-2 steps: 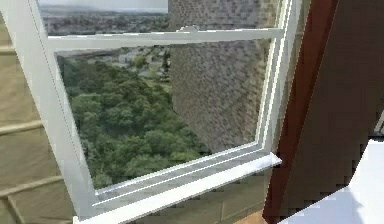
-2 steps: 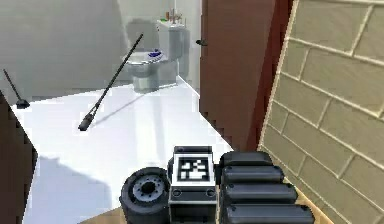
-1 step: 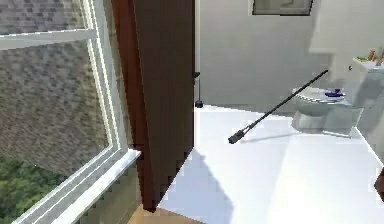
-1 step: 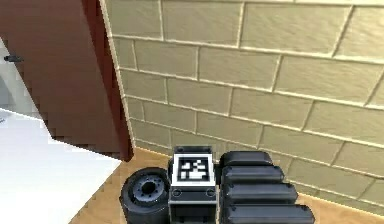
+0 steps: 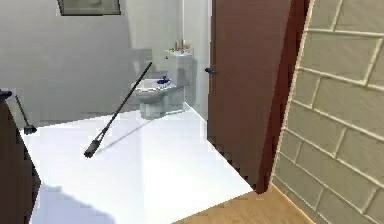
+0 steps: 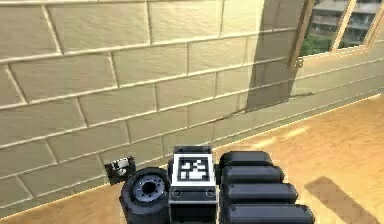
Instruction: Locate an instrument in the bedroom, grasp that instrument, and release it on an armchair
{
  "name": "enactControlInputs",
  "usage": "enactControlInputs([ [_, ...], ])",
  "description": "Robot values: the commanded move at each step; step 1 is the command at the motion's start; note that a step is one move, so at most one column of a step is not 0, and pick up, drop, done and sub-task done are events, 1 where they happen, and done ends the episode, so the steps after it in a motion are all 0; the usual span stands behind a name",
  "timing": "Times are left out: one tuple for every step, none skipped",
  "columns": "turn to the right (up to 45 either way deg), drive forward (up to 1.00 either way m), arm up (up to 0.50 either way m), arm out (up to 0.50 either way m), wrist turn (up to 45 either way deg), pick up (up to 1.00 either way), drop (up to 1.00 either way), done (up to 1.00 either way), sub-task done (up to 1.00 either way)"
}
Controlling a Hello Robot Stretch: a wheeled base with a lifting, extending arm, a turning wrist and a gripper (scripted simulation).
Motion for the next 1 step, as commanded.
enactControlInputs([
  [45.0, 0.0, 0.0, 0.0, 0.0, 0.0, 0.0, 0.0, 0.0],
])
